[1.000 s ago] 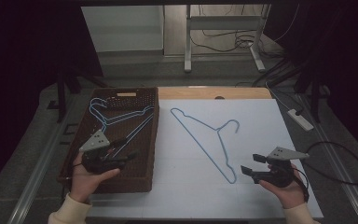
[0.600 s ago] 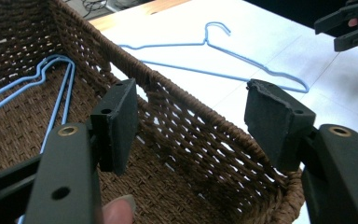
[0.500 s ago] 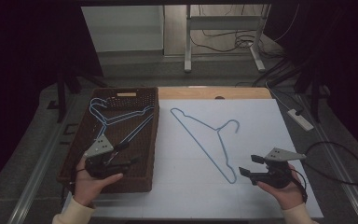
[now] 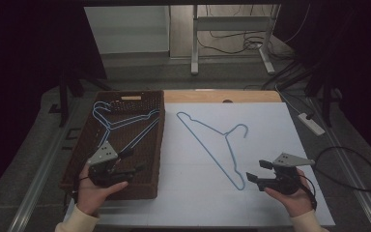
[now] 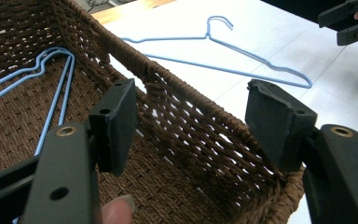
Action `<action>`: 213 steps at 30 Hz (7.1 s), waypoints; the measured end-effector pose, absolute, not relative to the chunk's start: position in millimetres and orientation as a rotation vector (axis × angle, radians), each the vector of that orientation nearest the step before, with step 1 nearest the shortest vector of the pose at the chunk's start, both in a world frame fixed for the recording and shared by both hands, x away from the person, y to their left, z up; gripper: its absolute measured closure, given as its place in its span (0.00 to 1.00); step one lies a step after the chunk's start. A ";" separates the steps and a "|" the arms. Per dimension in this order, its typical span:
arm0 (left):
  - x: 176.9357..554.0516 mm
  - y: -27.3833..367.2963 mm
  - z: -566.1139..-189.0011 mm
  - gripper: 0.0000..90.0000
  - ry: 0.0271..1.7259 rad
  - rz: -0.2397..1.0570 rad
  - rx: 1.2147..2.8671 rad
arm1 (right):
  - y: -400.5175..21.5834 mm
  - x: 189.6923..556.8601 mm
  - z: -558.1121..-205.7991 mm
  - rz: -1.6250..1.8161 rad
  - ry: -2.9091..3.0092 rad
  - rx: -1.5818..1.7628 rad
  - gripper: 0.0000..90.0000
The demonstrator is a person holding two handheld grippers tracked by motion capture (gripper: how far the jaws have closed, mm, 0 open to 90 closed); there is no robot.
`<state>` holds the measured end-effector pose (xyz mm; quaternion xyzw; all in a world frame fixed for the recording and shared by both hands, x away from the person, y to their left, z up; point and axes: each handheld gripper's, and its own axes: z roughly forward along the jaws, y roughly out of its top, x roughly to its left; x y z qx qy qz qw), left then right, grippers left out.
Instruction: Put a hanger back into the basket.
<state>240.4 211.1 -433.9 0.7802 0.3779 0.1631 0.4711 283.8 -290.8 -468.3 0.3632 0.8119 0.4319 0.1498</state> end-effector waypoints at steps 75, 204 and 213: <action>238.5 207.7 -441.9 0.40 0.926 0.376 1.945 | -332.2 286.7 -492.3 0.477 2.404 1.494 1.00; 237.0 213.2 -437.1 0.41 0.915 0.368 1.923 | -207.3 366.4 -464.0 0.773 2.537 1.262 0.53; 237.8 213.5 -438.4 0.41 0.915 0.365 1.927 | -182.3 405.6 -487.5 0.579 2.606 1.335 0.55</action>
